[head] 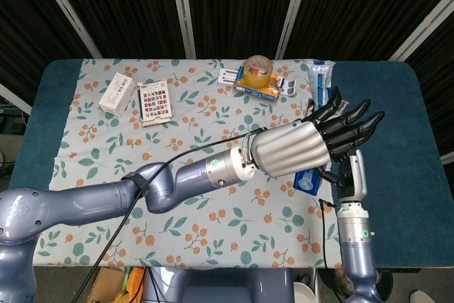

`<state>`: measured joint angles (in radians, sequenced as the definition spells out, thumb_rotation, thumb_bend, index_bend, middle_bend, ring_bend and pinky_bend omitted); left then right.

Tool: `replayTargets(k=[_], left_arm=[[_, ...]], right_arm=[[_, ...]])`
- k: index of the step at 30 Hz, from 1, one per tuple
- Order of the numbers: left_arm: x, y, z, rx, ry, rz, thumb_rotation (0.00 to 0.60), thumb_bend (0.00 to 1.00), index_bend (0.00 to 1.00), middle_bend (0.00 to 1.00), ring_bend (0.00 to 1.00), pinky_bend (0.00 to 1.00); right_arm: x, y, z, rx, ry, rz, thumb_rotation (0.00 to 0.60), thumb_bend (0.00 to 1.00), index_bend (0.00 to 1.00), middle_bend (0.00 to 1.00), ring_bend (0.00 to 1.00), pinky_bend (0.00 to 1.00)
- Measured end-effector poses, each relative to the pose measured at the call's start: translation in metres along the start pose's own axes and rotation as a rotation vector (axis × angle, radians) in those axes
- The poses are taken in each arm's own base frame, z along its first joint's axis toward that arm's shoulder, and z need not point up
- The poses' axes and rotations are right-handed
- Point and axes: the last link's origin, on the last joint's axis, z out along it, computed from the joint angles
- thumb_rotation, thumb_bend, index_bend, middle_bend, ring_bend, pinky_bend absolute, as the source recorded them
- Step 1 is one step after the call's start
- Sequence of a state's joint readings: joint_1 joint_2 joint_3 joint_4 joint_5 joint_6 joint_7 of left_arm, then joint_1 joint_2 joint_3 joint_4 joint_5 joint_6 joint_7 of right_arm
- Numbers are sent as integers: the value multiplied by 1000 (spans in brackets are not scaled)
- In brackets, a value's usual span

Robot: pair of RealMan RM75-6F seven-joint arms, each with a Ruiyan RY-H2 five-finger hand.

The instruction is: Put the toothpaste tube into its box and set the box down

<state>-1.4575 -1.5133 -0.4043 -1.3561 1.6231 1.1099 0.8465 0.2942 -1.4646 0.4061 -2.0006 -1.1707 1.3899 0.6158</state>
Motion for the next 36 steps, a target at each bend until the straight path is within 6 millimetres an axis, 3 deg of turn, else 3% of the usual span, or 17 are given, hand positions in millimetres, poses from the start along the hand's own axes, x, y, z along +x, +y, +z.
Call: replayTargets(k=[9,18,21,27,32,36], left_arm=[[9,-20,-22,20,25,-20,600,0,90,33,84,256],[7,-58,-76,93,-30,5,600,0,89,42,84,256],[8,-71,-105,127,-66,10,600,0,90,43,84,256],[8,-96,-186,226,-181,12,600,0,90,44,84,256],[8,-109,-257,306,-306,12,600,0,91,44,84,256],[11,-117,-303,373,-368,11,600,0,91,44,84,256]], right_arm=[[8,-5,5,44,88,59,600,342,527,614,470,534],[22,-12,9,105,176,96,600,342,527,614,470,534],[30,-17,8,160,223,105,600,343,527,614,470,534],[42,-26,-2,286,316,151,600,343,527,614,470,534],[36,-33,-11,378,311,150,600,343,512,614,469,535],[26,-34,-17,421,289,115,600,342,414,600,413,526]])
